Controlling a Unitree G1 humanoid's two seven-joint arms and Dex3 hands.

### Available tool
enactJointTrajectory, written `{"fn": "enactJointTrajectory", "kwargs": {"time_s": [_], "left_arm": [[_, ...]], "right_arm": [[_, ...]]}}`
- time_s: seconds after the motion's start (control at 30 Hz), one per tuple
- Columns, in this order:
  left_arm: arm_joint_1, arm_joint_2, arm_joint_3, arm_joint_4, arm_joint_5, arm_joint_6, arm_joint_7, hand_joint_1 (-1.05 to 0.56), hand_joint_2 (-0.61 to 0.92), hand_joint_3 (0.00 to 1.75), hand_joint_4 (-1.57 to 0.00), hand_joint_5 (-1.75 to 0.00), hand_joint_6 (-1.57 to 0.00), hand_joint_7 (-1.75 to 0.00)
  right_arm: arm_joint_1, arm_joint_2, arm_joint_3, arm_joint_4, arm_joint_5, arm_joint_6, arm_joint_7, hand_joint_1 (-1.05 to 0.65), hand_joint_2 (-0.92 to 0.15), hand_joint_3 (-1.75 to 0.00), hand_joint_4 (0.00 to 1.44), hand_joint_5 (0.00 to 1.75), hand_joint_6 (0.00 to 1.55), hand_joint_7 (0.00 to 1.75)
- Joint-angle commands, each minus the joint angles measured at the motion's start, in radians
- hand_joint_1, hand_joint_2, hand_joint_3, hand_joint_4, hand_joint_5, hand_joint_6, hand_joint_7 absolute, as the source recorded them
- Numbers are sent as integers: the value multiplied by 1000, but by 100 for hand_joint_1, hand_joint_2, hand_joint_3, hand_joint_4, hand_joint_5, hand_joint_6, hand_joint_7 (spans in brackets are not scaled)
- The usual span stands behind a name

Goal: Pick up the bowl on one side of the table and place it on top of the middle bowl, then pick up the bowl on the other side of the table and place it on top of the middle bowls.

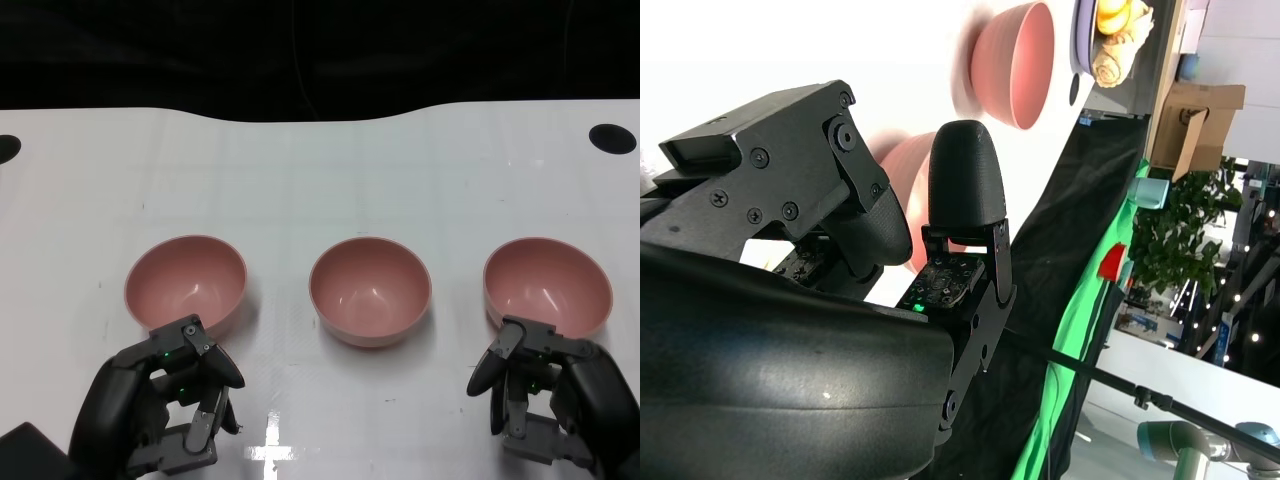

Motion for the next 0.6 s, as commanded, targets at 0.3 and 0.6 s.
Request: {"fn": "enactJointTrajectory", "kwargs": {"time_s": [0.3,0.6], "left_arm": [[5,10,8,-16,-4,-9,-4,-18,43,131,-83,-169,-79,-149],[13,13,10,-31,-14,1,-4,-18,44,127,-83,-167,-80,-147]], "right_arm": [[-5,-3,-10,4,5,-1,-6,0,-30,-150,93,167,90,131],[5,-5,-8,-11,9,11,-1,-1,-29,-153,96,167,90,130]]}}
